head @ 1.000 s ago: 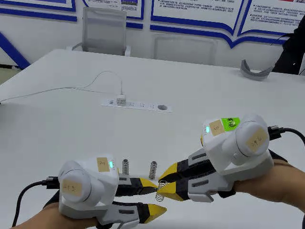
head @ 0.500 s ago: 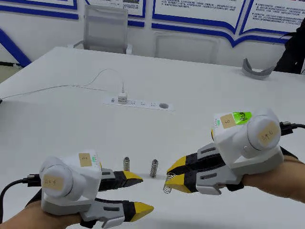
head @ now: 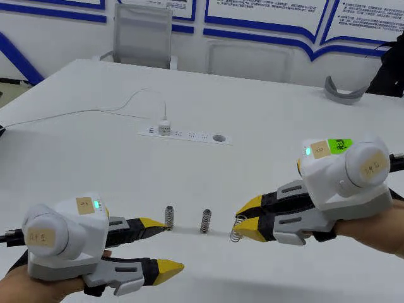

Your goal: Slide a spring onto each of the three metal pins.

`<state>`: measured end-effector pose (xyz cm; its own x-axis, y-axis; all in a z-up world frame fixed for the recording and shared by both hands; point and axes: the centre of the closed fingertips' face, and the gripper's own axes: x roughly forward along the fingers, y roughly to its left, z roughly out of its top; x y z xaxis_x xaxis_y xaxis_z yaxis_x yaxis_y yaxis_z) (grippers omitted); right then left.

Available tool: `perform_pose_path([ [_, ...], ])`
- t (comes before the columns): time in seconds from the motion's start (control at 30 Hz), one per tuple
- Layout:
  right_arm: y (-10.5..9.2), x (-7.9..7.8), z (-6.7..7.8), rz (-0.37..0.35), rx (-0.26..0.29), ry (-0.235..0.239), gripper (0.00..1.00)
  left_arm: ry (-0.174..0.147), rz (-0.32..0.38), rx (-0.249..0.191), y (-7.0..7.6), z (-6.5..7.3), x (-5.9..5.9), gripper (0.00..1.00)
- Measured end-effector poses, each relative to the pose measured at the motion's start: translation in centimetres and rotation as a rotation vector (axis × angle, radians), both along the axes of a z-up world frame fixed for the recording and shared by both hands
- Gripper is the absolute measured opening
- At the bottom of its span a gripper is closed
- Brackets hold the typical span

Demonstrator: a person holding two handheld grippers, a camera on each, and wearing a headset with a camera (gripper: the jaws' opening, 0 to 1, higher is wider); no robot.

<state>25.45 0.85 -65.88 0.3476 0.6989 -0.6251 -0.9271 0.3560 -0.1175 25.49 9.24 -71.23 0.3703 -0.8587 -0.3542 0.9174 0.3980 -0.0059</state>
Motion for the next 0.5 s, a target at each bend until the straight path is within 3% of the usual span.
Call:
perform_pose_path([
  [0.5, -2.9, 3.5, 0.4, -0.133, 0.003, -0.020, 0.12, 0.007, 0.073, -0.012, 1.9, -0.3, 0.7, 0.49],
])
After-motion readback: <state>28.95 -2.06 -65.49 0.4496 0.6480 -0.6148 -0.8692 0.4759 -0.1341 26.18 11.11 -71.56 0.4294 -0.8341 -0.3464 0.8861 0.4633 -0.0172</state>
